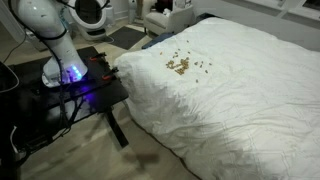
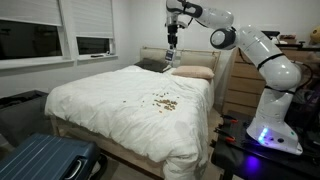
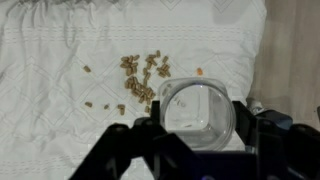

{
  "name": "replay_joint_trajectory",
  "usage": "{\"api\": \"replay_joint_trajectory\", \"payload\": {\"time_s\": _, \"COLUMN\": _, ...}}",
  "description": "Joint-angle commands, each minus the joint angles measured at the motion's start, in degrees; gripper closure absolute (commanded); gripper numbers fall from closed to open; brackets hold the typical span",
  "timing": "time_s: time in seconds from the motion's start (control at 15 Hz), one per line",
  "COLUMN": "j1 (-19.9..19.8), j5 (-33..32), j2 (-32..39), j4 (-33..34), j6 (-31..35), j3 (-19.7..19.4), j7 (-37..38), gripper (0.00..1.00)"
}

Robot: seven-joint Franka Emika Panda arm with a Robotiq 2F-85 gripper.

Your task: Pour the contents in the jar on the bed

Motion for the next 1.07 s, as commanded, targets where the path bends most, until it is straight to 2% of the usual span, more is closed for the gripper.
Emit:
{"api": "replay_joint_trajectory", "payload": {"time_s": 0.0, "j1": 1.1, "j5": 1.1, "j2": 2.9, "j4": 1.5, "j6": -0.7, "j3": -1.1, "j7": -0.2, "gripper": 0.55}}
{"api": "replay_joint_trajectory", "payload": {"time_s": 0.53, "j1": 4.7, "j5": 0.7, "j2": 9.5, "j4": 1.6, "j6": -0.8, "j3": -0.8, "j7": -1.0, "gripper": 0.55}}
{"api": "replay_joint_trajectory", "payload": {"time_s": 0.6, "j1": 5.3, "j5": -0.4, "j2": 11.4, "j4": 3.7, "j6": -1.3, "j3": 0.1, "j7": -1.0, "gripper": 0.55}}
{"api": "replay_joint_trajectory", "payload": {"time_s": 0.73, "j1": 6.6, "j5": 0.3, "j2": 10.3, "j4": -0.8, "j6": 1.2, "j3": -0.8, "j7": -1.7, "gripper": 0.55}}
{"api": "replay_joint_trajectory", "payload": {"time_s": 0.8, "j1": 7.1, "j5": -0.4, "j2": 12.9, "j4": 2.6, "j6": -0.1, "j3": 0.4, "j7": -1.7, "gripper": 0.55}}
{"api": "replay_joint_trajectory", "payload": {"time_s": 0.87, "j1": 7.9, "j5": -0.5, "j2": 13.8, "j4": 3.1, "j6": 0.3, "j3": 0.4, "j7": -1.9, "gripper": 0.55}}
{"api": "replay_joint_trajectory", "payload": {"time_s": 0.93, "j1": 8.8, "j5": 0.1, "j2": 12.0, "j4": -0.9, "j6": 2.5, "j3": -0.4, "j7": -2.1, "gripper": 0.55}}
{"api": "replay_joint_trajectory", "payload": {"time_s": 1.0, "j1": 9.6, "j5": -0.1, "j2": 13.0, "j4": -0.2, "j6": 3.2, "j3": -0.6, "j7": -2.4, "gripper": 0.55}}
